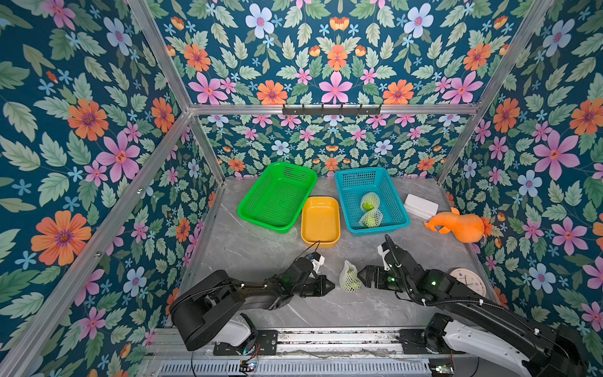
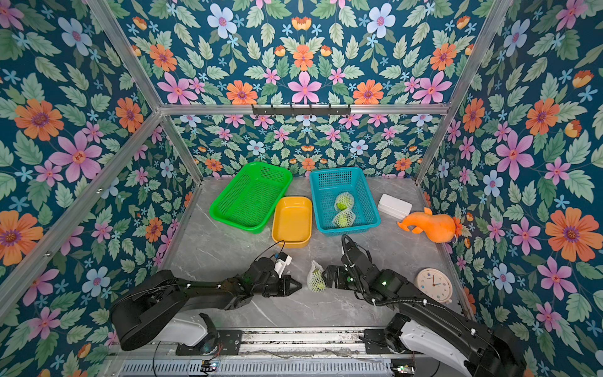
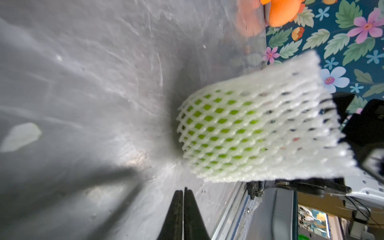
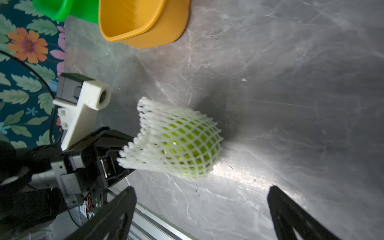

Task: Sleeve custard apples in foam nets
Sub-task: Put on the foam net on the custard apple, then pick up the custard apple from the center of the board.

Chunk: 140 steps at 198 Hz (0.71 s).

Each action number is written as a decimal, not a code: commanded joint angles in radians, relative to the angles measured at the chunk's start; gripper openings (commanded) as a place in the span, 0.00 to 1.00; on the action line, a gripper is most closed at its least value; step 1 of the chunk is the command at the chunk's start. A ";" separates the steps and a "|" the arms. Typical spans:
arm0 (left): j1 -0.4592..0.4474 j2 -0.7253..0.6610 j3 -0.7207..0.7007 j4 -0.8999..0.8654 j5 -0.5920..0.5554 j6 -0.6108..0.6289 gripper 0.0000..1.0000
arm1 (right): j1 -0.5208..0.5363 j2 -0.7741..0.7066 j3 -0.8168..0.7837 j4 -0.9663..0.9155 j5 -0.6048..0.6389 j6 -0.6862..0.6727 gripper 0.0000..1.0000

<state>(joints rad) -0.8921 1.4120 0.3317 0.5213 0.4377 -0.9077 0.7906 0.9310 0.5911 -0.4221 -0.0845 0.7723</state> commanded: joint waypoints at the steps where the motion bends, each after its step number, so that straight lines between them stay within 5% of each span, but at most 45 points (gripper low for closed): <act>1: 0.016 -0.022 -0.007 -0.033 -0.036 0.025 0.10 | 0.017 0.056 0.036 0.072 -0.060 -0.143 0.99; 34: 0.056 -0.066 -0.040 -0.023 -0.056 0.011 0.11 | 0.088 0.149 0.100 0.036 0.003 -0.266 0.99; 140: 0.096 -0.094 -0.043 -0.009 -0.061 0.013 0.13 | 0.199 0.444 0.267 -0.004 0.228 -0.252 0.97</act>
<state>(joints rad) -0.7986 1.3136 0.2852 0.4992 0.3691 -0.9035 0.9878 1.3235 0.8169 -0.4004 0.0502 0.5205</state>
